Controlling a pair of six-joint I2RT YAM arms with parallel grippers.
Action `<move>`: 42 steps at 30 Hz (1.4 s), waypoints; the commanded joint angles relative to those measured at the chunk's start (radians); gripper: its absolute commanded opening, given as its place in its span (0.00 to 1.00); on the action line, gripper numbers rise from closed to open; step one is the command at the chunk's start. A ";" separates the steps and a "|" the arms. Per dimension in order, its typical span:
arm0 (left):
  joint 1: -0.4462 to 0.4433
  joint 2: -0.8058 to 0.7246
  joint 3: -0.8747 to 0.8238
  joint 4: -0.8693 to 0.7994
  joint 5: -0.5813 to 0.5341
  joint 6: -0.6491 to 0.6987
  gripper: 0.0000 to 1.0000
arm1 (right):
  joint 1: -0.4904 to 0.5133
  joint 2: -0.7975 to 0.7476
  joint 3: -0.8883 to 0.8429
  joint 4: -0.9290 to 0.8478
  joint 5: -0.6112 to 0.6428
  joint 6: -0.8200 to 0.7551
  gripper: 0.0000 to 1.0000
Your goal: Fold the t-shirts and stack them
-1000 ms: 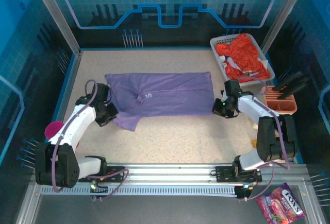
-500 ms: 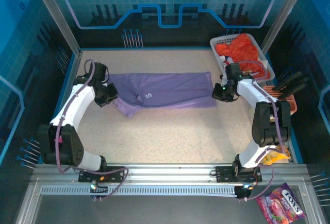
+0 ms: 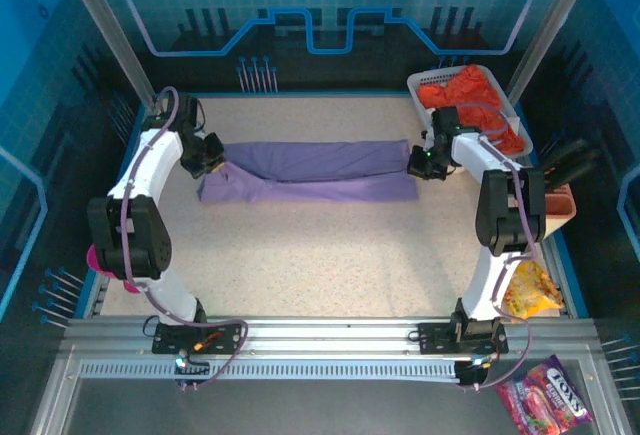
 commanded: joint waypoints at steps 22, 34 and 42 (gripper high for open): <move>0.048 0.300 0.219 0.029 0.074 0.017 0.00 | 0.004 0.078 0.074 0.019 -0.002 -0.001 0.54; 0.054 0.332 0.298 0.009 0.091 0.028 0.70 | 0.072 -0.081 -0.015 0.069 -0.076 -0.073 0.78; 0.042 0.030 -0.116 0.223 0.259 -0.131 0.69 | 0.088 -0.161 -0.053 0.055 -0.081 -0.054 0.79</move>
